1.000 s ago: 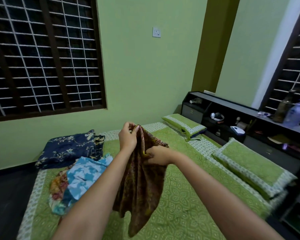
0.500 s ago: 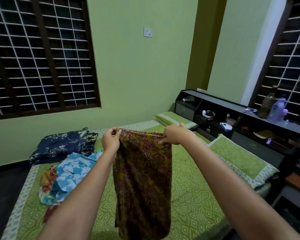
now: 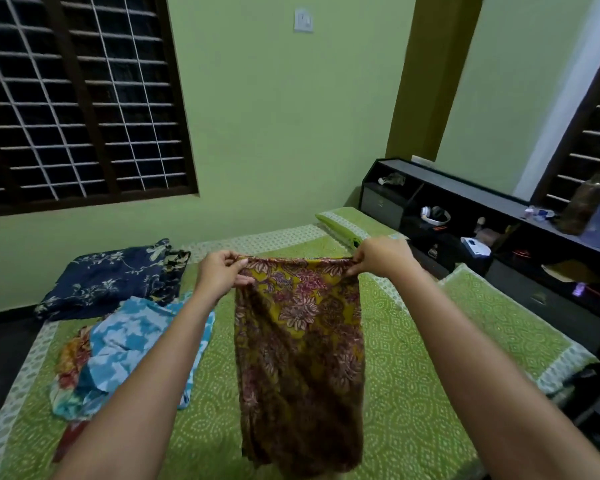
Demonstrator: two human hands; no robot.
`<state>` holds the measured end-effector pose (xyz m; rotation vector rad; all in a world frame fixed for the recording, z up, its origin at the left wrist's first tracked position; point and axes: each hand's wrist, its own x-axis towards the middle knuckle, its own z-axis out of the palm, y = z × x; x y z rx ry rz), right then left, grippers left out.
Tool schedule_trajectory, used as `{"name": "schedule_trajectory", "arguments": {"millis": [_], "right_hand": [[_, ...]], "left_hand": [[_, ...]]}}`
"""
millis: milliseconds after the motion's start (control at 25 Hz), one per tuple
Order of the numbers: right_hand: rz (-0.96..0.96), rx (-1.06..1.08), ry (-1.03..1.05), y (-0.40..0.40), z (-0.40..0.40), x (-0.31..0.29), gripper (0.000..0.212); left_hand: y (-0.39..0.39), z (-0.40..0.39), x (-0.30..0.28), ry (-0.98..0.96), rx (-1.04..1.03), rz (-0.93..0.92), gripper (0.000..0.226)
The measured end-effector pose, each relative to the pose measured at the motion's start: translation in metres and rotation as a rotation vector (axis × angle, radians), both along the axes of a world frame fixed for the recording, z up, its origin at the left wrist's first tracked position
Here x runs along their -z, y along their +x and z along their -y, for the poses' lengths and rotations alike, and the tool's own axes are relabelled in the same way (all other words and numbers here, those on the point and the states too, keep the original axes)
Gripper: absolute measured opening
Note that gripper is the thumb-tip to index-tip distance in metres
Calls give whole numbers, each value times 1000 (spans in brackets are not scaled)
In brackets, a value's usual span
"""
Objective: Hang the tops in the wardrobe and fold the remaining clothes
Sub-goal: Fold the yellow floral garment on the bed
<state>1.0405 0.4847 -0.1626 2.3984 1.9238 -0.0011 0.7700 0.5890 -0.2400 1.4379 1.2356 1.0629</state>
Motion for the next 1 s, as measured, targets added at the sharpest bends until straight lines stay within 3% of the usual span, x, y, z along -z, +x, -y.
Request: {"name": "schedule_trajectory", "arguments": {"millis": [120,200,280,480,640,1000], "right_hand": [[42,47,-95,29,-94,48,29],[91,47,-82,46,-146,69,23],[181,42,21,60,-198,79,15],[273,20,262,89,-262,105,26],[278,-40,258,92,-244,191,28],[121,-241,119,69,-108,486,44]], "left_hand": [[43,-82,48,-152,0,-115,7],[65,-136,65,-146,-11,-193,3],[86,-189,64,-35,-53,-251,6],[111,-249,65,283,-110,-309,7],[96,-230,156,271,-2,-343,9],[47,-87,439,39,264,-529,28]]}}
